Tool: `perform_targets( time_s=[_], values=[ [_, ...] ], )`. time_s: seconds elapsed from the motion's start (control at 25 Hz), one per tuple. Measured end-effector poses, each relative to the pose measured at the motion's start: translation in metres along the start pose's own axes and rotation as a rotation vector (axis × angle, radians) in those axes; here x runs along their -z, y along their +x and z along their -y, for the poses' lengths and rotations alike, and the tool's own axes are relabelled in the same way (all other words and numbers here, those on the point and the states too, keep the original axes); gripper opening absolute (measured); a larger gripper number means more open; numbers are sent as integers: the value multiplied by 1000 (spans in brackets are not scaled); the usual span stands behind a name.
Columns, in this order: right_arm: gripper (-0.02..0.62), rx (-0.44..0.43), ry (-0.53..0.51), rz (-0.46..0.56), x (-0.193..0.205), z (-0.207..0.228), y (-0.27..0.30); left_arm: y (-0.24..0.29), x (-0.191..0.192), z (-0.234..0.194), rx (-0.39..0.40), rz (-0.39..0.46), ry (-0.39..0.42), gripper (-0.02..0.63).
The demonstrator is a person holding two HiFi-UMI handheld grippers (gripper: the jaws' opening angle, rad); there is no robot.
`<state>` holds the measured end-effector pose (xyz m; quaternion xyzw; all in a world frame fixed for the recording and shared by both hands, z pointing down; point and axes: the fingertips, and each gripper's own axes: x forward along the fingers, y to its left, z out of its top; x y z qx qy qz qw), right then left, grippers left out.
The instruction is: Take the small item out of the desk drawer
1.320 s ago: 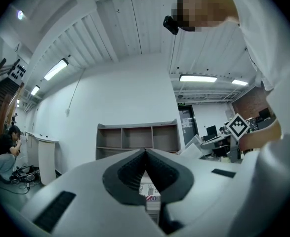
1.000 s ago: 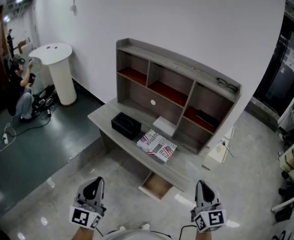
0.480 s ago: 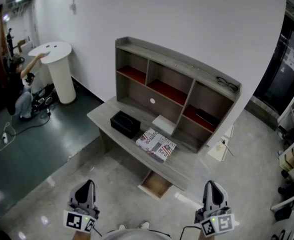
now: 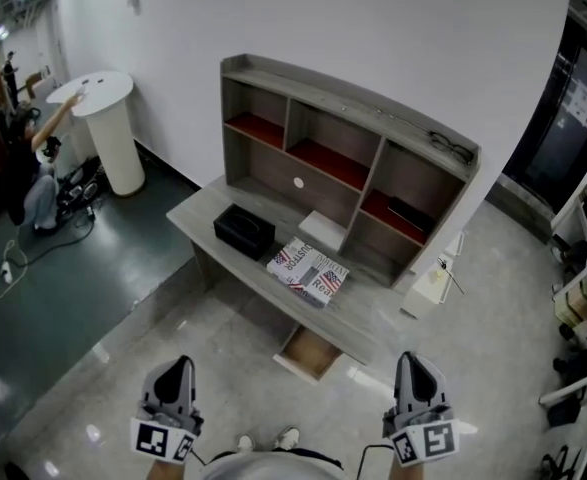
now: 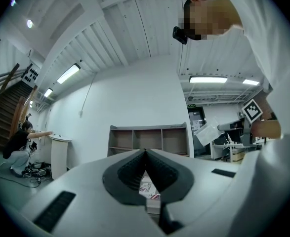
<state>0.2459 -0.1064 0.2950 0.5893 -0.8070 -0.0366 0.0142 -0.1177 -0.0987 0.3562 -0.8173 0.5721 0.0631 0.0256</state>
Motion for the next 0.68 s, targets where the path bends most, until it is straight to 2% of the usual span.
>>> perform_targets(
  time_s=[0.68],
  values=[
    [23,-7,-6,-18,7,-11,-1,-4,4,0,15,-12,-9,18]
  ],
)
